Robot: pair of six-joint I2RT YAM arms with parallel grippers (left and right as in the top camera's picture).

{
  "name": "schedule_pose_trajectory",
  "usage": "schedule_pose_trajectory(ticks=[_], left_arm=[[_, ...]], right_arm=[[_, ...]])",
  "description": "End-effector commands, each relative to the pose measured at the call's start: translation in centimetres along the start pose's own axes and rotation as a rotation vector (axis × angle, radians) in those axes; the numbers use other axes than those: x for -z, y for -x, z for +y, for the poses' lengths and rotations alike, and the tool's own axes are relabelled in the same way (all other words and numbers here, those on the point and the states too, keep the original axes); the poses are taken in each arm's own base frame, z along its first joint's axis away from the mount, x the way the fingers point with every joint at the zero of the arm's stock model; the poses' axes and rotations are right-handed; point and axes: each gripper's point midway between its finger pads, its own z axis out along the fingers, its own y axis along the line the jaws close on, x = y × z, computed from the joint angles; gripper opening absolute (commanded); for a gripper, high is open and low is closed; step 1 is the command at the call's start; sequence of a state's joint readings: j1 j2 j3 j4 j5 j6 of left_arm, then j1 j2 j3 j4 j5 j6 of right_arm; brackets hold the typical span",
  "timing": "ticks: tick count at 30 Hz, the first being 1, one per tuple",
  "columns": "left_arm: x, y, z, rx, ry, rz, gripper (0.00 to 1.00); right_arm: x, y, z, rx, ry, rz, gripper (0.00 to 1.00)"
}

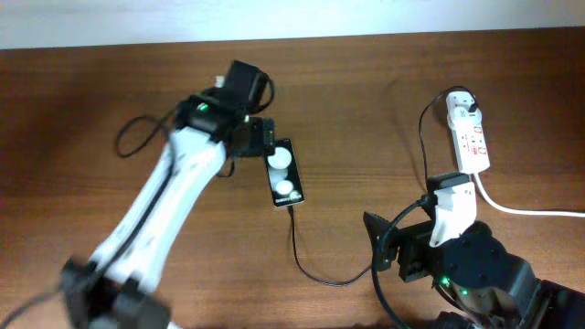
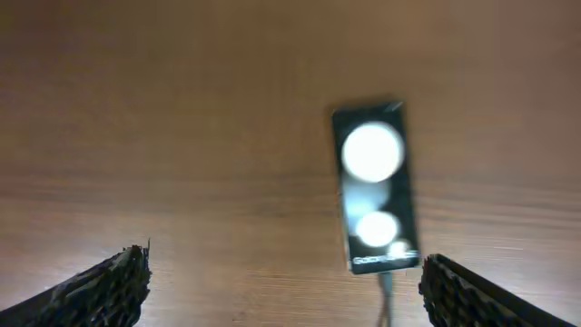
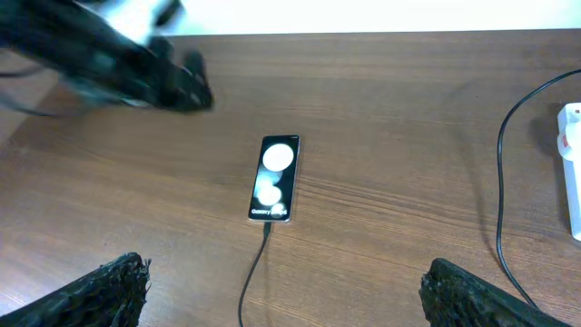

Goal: Plug charger to phone and switch on socket
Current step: 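Open the left gripper and retract the left arm from the phone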

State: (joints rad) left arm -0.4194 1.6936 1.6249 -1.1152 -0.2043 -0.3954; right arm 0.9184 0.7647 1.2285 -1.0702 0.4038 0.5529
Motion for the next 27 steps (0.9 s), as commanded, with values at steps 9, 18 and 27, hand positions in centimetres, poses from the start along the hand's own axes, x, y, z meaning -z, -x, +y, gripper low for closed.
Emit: schedule_pose_trajectory(ticks=[9,18,27], left_arm=[[15.6,-9.0,8.8,-0.021,0.084,-0.079,0.99],[19.5,-13.1,11.6,-0.002,0.057,-0.141,0.99],[28.0,-21.7,18.4,0.318,0.030,-0.601,0.99]], right_arm=[[0.3,0.5,-0.3,-0.008,-0.014,-0.019,0.99],[0.3,0.5,-0.3,-0.008,-0.014,-0.019,0.99],[0.3,0.5,-0.3,-0.008,-0.014,-0.019,0.99]])
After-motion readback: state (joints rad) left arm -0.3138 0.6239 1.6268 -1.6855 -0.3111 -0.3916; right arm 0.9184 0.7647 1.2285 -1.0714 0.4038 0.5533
